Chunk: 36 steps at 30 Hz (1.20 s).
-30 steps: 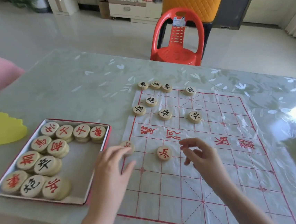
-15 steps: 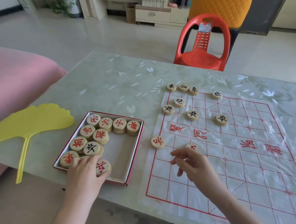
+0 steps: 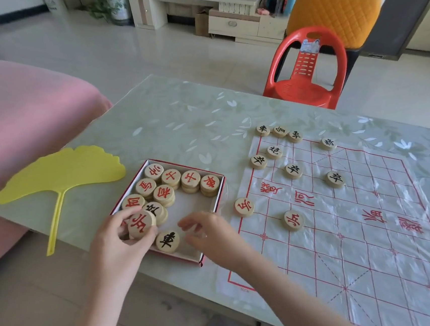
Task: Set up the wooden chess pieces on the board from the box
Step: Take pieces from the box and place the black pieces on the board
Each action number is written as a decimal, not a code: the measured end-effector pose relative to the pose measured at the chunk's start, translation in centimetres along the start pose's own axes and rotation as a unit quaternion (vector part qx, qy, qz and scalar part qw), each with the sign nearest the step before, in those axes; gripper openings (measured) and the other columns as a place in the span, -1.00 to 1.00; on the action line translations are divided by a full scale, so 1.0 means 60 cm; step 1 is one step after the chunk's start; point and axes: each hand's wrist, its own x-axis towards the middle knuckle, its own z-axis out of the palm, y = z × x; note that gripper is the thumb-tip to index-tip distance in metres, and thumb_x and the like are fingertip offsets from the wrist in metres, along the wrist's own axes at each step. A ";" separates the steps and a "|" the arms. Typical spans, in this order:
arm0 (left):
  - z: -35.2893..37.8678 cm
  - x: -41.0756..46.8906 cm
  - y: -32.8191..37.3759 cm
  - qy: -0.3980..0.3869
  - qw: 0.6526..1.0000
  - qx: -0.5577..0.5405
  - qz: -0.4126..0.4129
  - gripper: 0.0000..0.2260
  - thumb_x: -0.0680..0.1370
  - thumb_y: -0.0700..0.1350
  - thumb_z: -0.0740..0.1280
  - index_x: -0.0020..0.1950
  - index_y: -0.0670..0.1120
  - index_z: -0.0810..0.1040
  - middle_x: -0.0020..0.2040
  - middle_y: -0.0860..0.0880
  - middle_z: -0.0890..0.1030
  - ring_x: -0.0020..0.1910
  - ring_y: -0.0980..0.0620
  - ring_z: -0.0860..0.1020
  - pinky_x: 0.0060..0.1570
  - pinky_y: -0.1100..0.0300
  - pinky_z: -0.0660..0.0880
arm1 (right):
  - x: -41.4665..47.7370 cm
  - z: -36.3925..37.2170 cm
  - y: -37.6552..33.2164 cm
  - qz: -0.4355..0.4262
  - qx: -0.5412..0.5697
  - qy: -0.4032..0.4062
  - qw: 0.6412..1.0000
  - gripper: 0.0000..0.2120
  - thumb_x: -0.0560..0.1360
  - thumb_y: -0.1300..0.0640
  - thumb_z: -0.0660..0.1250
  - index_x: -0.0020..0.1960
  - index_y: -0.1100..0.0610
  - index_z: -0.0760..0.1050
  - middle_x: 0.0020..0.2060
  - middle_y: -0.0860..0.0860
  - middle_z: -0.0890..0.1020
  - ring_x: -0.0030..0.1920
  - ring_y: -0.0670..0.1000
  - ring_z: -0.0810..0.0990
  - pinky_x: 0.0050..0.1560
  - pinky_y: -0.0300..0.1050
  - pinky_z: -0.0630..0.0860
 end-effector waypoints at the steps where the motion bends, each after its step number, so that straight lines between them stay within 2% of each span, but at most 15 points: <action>1: -0.001 0.000 -0.001 -0.003 1.000 -0.008 0.000 -0.65 0.33 -0.19 0.51 0.01 0.15 0.55 0.04 0.04 0.61 -0.02 0.12 0.59 -0.21 0.48 0.47 | 0.015 0.012 0.000 -0.002 -0.047 -0.023 0.999 -0.67 0.49 0.20 0.24 0.25 0.11 0.48 0.15 0.02 0.58 0.14 0.04 0.46 0.19 -0.05 0.42; 3: -0.003 -0.003 -0.001 -0.008 1.000 -0.023 0.000 -0.65 0.33 -0.19 0.51 0.01 0.15 0.55 0.05 0.04 0.61 -0.01 0.14 0.59 -0.22 0.55 0.45 | 0.037 0.033 0.004 -0.008 -0.122 -0.062 0.991 -0.62 0.48 0.14 0.28 0.30 0.12 0.43 0.18 0.09 0.52 0.20 0.12 0.42 0.22 -0.01 0.40; 6: -0.001 -0.008 -0.001 -0.017 0.999 -0.038 0.006 -0.63 0.34 -0.21 0.50 0.05 0.12 0.56 0.07 0.04 0.60 0.00 0.13 0.59 -0.23 0.52 0.49 | 0.051 0.054 0.010 -0.016 -0.171 -0.092 0.981 -0.57 0.48 0.13 0.30 0.34 0.10 0.37 0.17 0.13 0.42 0.18 0.14 0.37 0.20 -0.01 0.38; 10: 0.005 -0.010 0.000 -0.032 0.998 -0.054 0.013 -0.63 0.34 -0.25 0.49 0.08 0.03 0.57 0.09 0.02 0.58 0.03 0.13 0.57 -0.25 0.53 0.48 | 0.055 0.059 0.011 -0.044 -0.177 -0.101 0.978 -0.49 0.47 0.23 0.28 0.39 0.02 0.30 0.18 0.12 0.38 0.17 0.15 0.35 0.18 0.03 0.41; 13: 0.011 -0.011 0.003 -0.036 0.998 -0.053 0.020 -0.63 0.34 -0.25 0.50 0.09 0.02 0.57 0.12 -0.04 0.56 0.05 0.05 0.56 -0.26 0.57 0.46 | 0.057 0.056 0.012 -0.059 -0.191 -0.101 0.975 -0.49 0.47 0.24 0.28 0.39 0.04 0.31 0.16 0.13 0.39 0.16 0.16 0.35 0.12 0.04 0.42; 17: 0.018 -0.019 0.022 -0.036 0.998 -0.041 0.021 -0.63 0.35 -0.25 0.49 0.09 0.05 0.57 0.14 -0.05 0.55 -0.02 0.19 0.52 -0.27 0.64 0.39 | 0.060 0.059 0.019 -0.070 -0.185 -0.080 0.977 -0.56 0.45 0.22 0.31 0.32 0.14 0.37 0.13 0.14 0.42 0.13 0.15 0.37 0.08 0.03 0.42; 19: 0.020 -0.022 0.036 -0.035 0.998 -0.036 0.026 -0.62 0.35 -0.25 0.49 0.09 0.04 0.57 0.14 -0.06 0.56 0.00 0.14 0.54 -0.27 0.65 0.38 | 0.054 0.054 0.020 -0.054 -0.108 -0.042 0.992 -0.59 0.43 0.23 0.33 0.26 0.19 0.38 0.10 0.14 0.44 0.12 0.14 0.40 0.12 0.00 0.45; 21: 0.025 -0.025 0.053 -0.033 0.998 -0.024 0.038 -0.63 0.34 -0.24 0.49 0.09 0.03 0.57 0.12 -0.04 0.57 0.03 0.05 0.55 -0.26 0.67 0.36 | 0.040 0.028 0.020 -0.022 -0.007 0.032 0.999 -0.60 0.42 0.19 0.37 0.22 0.22 0.39 0.10 0.12 0.45 0.10 0.09 0.44 0.10 -0.18 0.42; 23: 0.040 -0.032 0.075 -0.044 0.997 -0.012 0.060 -0.64 0.34 -0.23 0.50 0.08 0.03 0.57 0.06 0.01 0.59 -0.01 0.08 0.55 -0.23 0.66 0.36 | 0.016 -0.015 0.034 0.005 0.066 0.112 0.992 -0.59 0.38 0.16 0.43 0.18 0.22 0.42 0.07 0.09 0.49 -0.01 0.01 0.45 -0.06 -0.42 0.34; 25: 0.070 -0.044 0.096 -0.081 0.994 -0.014 0.079 -0.63 0.33 -0.18 0.51 0.08 0.07 0.57 0.01 0.06 0.59 -0.06 0.17 0.56 -0.19 0.61 0.41 | -0.013 -0.062 0.064 0.034 0.116 0.178 0.976 -0.58 0.34 0.15 0.49 0.14 0.17 0.44 0.03 0.06 0.52 -0.10 -0.06 0.44 -0.17 -0.49 0.33; 28: 0.139 -0.067 0.121 -0.130 0.986 -0.036 0.097 -0.62 0.31 -0.09 0.53 0.08 0.09 0.56 -0.02 0.08 0.61 -0.09 0.19 0.59 -0.15 0.38 0.53 | -0.067 -0.133 0.129 0.103 0.167 0.251 0.948 -0.60 0.31 0.16 0.51 0.09 0.07 0.45 -0.06 -0.04 0.56 -0.16 -0.14 0.48 -0.16 -0.38 0.40; 30: 0.194 -0.088 0.141 -0.168 0.979 -0.048 0.101 -0.63 0.32 -0.08 0.51 0.09 0.11 0.54 0.01 0.11 0.59 -0.07 0.22 0.58 -0.11 0.34 0.54 | -0.112 -0.181 0.177 0.143 0.165 0.288 0.933 -0.61 0.31 0.17 0.51 0.07 0.03 0.45 -0.10 -0.12 0.56 -0.16 -0.14 0.50 -0.15 -0.24 0.45; 33: 0.280 -0.120 0.176 -0.215 0.965 -0.028 0.148 -0.59 0.34 -0.02 0.49 0.16 0.11 0.50 0.05 0.17 0.55 0.01 0.19 0.54 0.00 0.23 0.54 | -0.183 -0.240 0.240 0.189 0.137 0.330 0.914 -0.59 0.32 0.19 0.51 0.10 0.06 0.44 -0.08 -0.09 0.56 -0.13 -0.09 0.53 -0.16 -0.22 0.47; 36: 0.360 -0.142 0.209 -0.241 0.953 0.007 0.182 -0.60 0.38 -0.01 0.45 0.19 0.06 0.49 0.08 0.15 0.54 0.07 0.15 0.50 0.10 0.27 0.44 | -0.239 -0.272 0.287 0.230 0.131 0.354 0.897 -0.59 0.32 0.19 0.51 0.10 0.04 0.44 -0.07 -0.10 0.56 -0.10 -0.07 0.54 -0.11 -0.18 0.49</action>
